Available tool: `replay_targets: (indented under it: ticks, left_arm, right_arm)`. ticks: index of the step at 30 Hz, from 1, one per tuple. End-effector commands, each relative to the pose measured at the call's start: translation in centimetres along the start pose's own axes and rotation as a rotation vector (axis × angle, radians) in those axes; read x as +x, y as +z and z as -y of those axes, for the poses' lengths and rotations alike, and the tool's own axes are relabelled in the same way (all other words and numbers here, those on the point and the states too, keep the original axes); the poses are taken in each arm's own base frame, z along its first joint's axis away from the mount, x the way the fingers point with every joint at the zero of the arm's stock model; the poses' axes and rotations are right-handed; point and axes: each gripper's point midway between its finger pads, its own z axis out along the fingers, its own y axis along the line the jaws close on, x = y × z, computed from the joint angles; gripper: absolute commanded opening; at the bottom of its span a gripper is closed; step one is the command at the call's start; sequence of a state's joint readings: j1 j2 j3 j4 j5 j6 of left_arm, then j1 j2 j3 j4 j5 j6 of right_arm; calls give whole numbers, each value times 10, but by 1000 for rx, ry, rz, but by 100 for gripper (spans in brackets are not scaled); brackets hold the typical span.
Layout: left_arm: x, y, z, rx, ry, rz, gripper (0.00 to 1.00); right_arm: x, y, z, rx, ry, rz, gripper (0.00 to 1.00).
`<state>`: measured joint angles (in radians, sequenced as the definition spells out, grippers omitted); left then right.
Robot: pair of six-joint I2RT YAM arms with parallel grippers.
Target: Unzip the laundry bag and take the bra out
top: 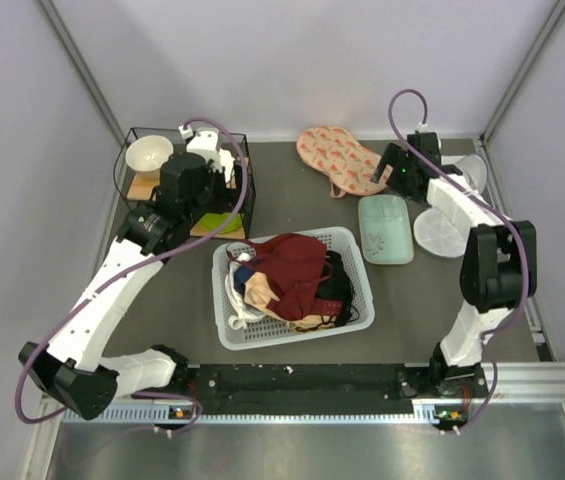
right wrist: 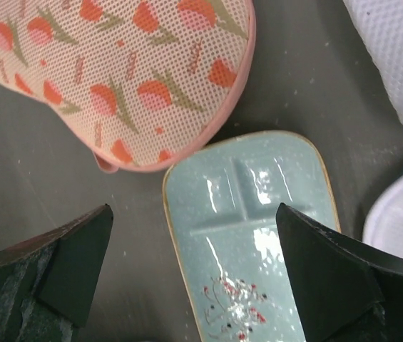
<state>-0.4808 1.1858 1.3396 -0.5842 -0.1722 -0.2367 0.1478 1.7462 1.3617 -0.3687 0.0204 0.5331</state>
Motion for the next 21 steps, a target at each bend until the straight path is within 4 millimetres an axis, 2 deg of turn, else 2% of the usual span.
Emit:
replay_targets:
  ticks: [1, 7, 13, 15, 21]
  left_arm:
    - [-22, -6, 7, 28, -28, 61, 99]
    - [-21, -6, 6, 23, -31, 54, 99]
    - [-20, -9, 4, 15, -37, 52, 99]
    - [-19, -10, 5, 15, -41, 49, 99]
    - [-18, -13, 3, 12, -51, 48, 99]
  right_arm:
    - [-34, 21, -24, -50, 46, 77, 99]
    - [-29, 60, -9, -3, 70, 47, 97]
    - [-31, 79, -14, -20, 71, 51, 91]
    - [-26, 87, -11, -10, 82, 37, 89]
    - [-26, 99, -12, -15, 92, 32, 71]
